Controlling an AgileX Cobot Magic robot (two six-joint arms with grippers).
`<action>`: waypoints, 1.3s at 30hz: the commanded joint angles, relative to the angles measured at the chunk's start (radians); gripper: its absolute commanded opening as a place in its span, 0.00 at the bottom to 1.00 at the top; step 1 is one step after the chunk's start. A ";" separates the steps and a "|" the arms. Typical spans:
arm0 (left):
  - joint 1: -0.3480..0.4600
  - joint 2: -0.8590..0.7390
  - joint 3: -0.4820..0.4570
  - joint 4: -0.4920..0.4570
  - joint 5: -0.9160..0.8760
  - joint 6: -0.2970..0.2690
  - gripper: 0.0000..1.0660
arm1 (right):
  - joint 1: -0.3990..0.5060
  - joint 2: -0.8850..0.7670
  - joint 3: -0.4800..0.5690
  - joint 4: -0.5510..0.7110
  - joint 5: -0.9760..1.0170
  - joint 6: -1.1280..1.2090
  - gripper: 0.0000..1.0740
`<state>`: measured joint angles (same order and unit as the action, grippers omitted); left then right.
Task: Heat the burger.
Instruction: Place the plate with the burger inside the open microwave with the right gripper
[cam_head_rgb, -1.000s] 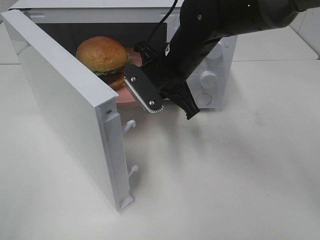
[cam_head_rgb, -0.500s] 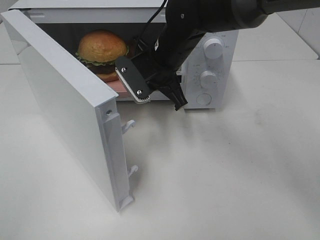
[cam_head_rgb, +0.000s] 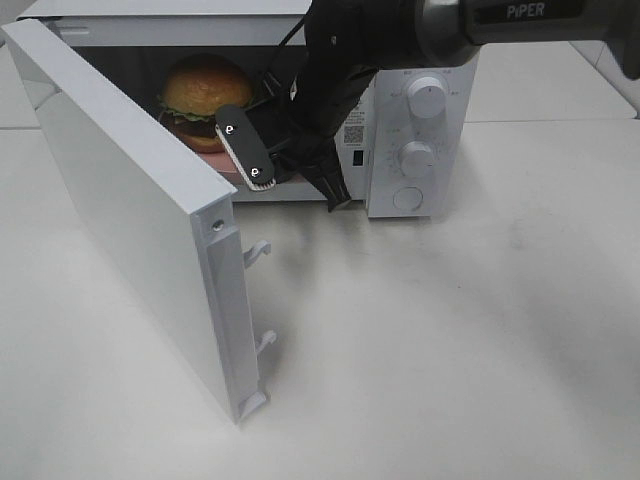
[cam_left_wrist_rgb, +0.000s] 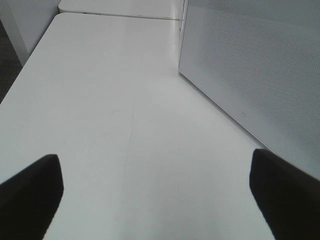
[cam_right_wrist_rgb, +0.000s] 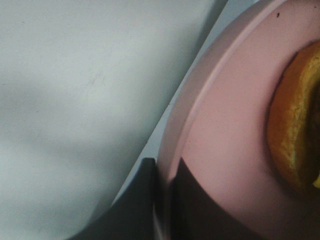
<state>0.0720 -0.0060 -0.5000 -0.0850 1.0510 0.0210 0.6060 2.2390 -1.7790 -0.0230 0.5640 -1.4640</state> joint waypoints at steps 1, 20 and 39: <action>-0.005 -0.019 0.002 -0.006 -0.015 0.003 0.87 | 0.004 0.010 -0.052 -0.001 -0.052 0.018 0.00; -0.005 -0.019 0.002 -0.006 -0.015 0.004 0.87 | 0.002 0.174 -0.278 -0.050 -0.034 0.171 0.01; -0.005 -0.019 0.002 -0.006 -0.015 0.004 0.87 | -0.006 0.185 -0.277 -0.024 -0.040 0.184 0.42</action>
<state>0.0720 -0.0060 -0.5000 -0.0850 1.0510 0.0230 0.6040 2.4330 -2.0510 -0.0570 0.5300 -1.2920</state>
